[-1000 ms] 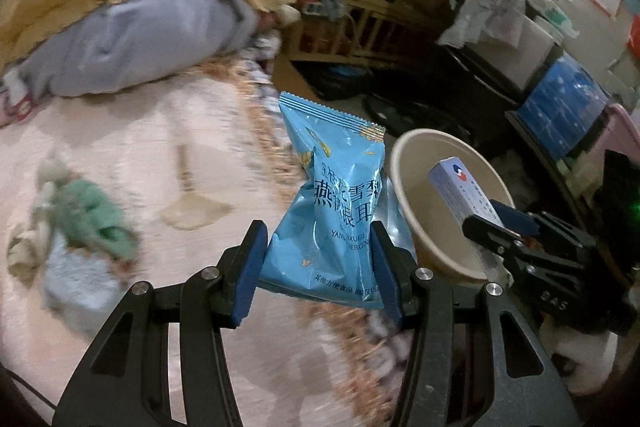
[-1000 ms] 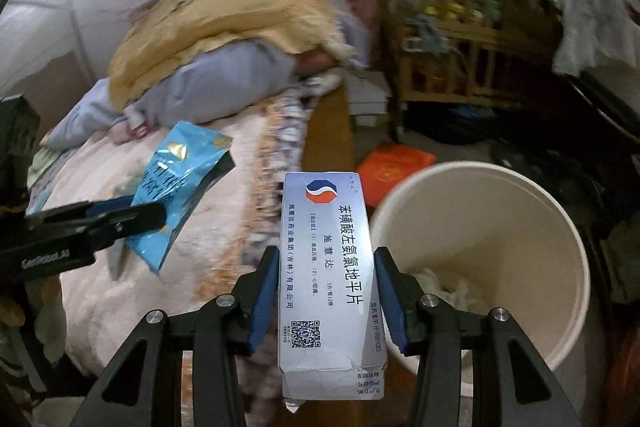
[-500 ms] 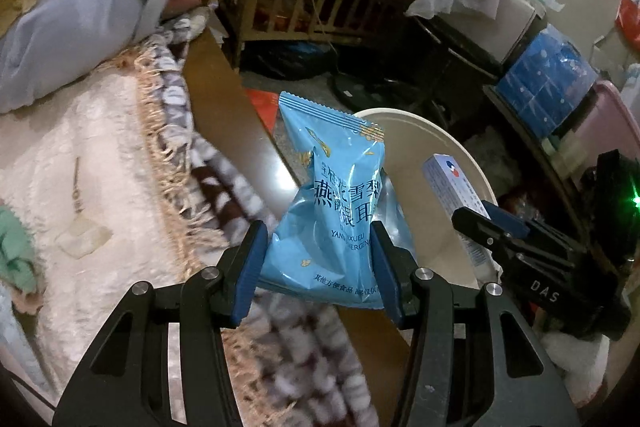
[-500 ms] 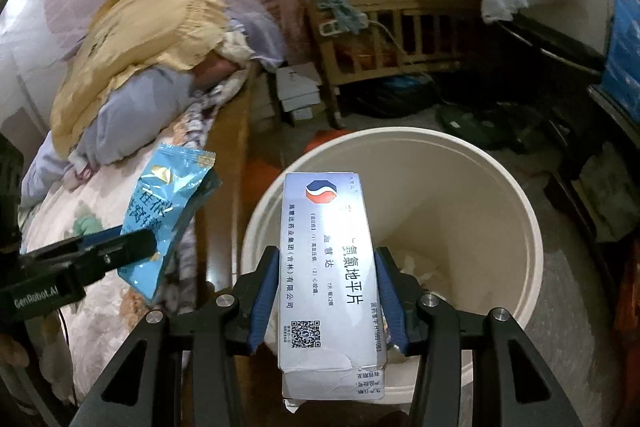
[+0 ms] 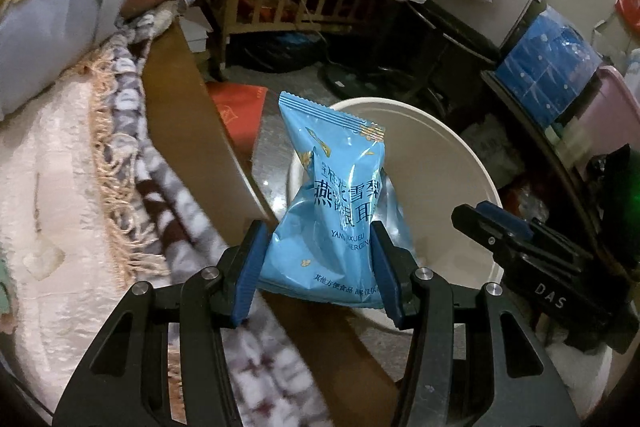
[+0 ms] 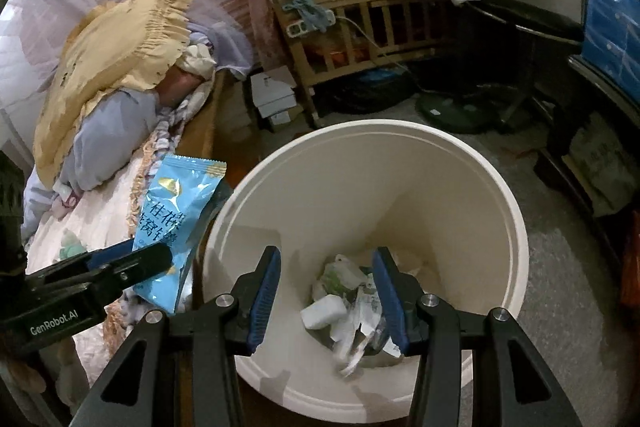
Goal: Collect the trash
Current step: 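Carry blue bag and medicine box to the bucket and open both grippers, then withdraw both open grippers from above the bucket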
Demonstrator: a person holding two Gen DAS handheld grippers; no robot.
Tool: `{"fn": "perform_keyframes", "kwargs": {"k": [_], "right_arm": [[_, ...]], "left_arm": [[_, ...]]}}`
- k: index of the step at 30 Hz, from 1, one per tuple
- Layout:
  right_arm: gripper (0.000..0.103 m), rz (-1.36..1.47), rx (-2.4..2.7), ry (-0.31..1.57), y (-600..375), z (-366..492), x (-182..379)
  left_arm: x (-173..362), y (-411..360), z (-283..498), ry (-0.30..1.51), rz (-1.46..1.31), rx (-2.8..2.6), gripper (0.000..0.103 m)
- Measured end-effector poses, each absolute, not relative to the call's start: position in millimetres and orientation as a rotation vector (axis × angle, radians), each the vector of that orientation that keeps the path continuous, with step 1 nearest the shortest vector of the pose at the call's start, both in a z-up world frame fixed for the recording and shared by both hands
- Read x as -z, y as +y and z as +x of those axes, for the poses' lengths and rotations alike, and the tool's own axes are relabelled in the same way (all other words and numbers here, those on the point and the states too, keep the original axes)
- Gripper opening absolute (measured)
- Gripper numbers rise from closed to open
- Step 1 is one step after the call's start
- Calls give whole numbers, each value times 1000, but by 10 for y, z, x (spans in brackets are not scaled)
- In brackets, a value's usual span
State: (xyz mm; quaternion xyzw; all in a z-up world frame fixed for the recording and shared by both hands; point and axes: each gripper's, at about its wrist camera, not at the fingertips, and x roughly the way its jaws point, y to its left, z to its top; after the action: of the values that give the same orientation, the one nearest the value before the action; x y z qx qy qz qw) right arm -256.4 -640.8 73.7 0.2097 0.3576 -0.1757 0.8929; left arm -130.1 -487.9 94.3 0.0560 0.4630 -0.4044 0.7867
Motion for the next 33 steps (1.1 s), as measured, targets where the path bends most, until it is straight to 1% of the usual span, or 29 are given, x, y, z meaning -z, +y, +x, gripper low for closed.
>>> {"fn": "perform_keyframes", "kwargs": {"k": [6,7,9,10,12,17,23,29,33], "right_arm": [[47,494,391,715,-6534,-2689,-724],[47,501,396,718,-6558,-2700,-714],[47,517,404,720,-6599,-2721,-696],[47,524,407,718,-6615,-2737,-692],[47,526,407,713,-6615,-2746,-701],[48,511,400,712,-6577,-2714,-732],[51,494,367,724,-6442,-2610,-748],[56,464,309,730,-6197,-2471,-801],[56,432,259,741,-5953,-2347,-836]], "left_arm": [[-881,-5009,-1332,1029,81,922,54],[-871,-5023,-1336,1036,71,927,57],[-855,-5054,-1334,1045,63,933,59],[-848,-5072,-1333,1050,63,933,63],[-837,-5072,-1327,1059,58,934,66],[-852,-5028,-1330,1062,64,930,67],[-942,-4804,-1347,1022,88,866,67],[-1037,-4417,-1289,985,81,763,67],[-1104,-4112,-1242,959,83,691,67]]}}
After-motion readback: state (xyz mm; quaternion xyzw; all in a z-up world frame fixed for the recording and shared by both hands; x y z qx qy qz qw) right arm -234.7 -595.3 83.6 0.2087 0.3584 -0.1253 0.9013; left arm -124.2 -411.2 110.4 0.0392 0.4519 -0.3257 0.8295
